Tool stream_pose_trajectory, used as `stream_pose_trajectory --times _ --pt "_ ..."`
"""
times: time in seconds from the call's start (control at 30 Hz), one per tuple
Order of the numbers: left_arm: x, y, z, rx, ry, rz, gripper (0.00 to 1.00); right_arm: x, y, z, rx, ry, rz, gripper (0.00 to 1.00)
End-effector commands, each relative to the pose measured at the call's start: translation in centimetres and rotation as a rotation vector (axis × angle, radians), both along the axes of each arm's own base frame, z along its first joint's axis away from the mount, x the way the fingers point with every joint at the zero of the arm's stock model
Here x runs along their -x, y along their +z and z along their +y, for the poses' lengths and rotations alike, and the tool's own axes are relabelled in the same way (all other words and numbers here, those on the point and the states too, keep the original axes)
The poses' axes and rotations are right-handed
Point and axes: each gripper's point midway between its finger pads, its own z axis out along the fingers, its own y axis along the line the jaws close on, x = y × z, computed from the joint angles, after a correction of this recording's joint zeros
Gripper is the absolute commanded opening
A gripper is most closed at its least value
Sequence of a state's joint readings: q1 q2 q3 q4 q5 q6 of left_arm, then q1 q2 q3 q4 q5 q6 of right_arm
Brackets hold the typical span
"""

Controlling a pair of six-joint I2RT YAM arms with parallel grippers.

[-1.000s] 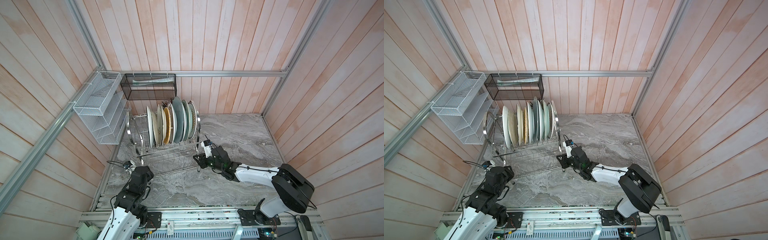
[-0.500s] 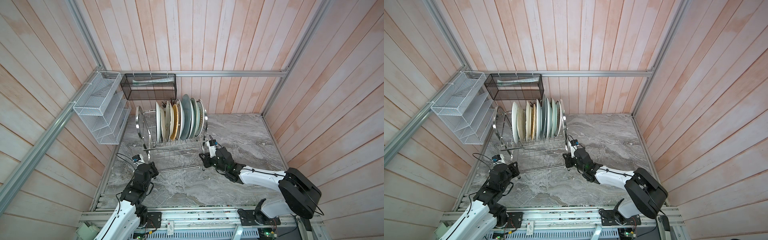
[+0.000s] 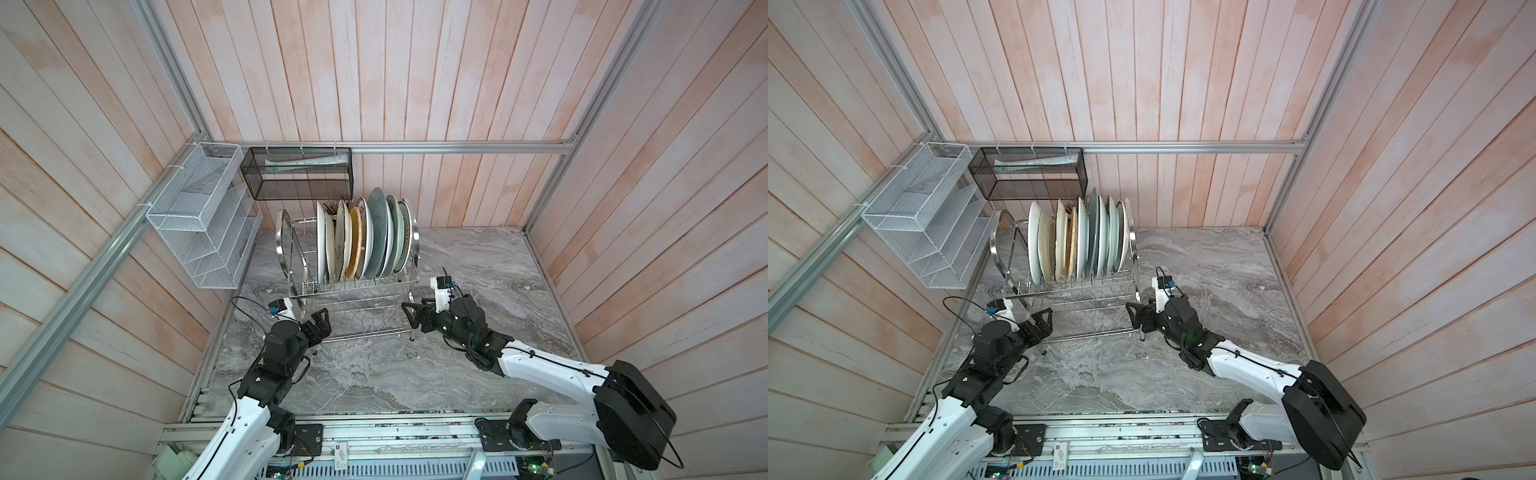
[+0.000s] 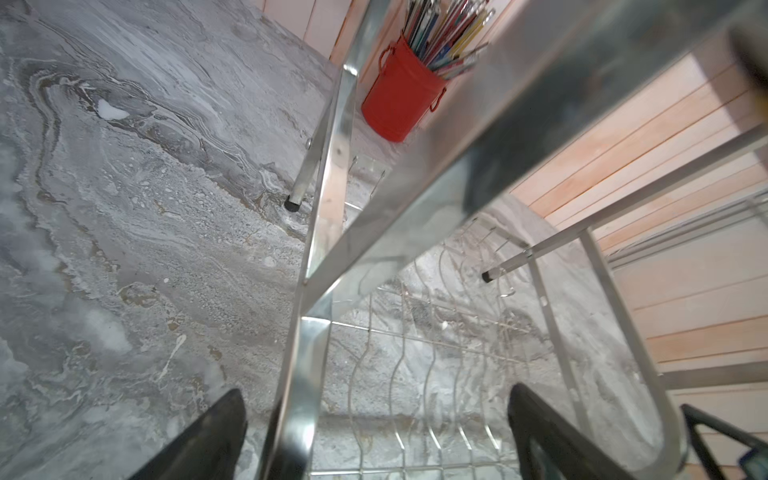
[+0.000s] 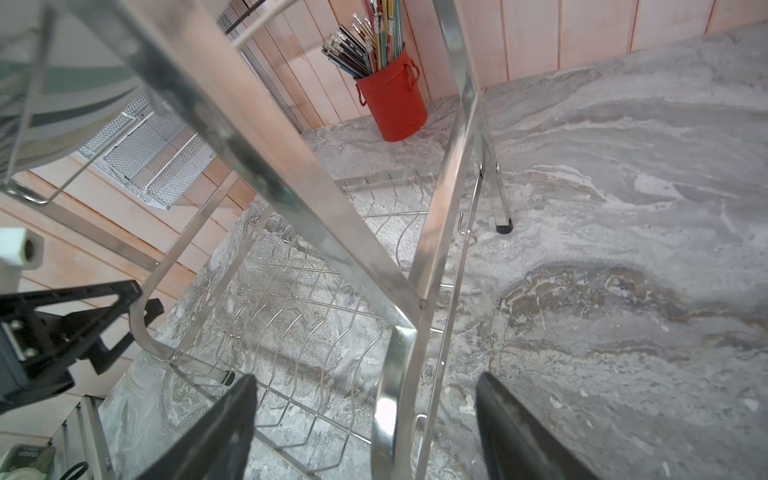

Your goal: Load the plates into the dish rack

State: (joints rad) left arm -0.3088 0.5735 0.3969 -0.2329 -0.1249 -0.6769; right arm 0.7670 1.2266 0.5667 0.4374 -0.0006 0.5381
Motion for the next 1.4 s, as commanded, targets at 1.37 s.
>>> stream_pose_trajectory --times 1.37 --pt "-9.4 -3.2 12.7 -0.489 0.381 -0.256 1.00 -6.5 -3.6 -31.1 0.427 -0.866 -0.375 0.98"
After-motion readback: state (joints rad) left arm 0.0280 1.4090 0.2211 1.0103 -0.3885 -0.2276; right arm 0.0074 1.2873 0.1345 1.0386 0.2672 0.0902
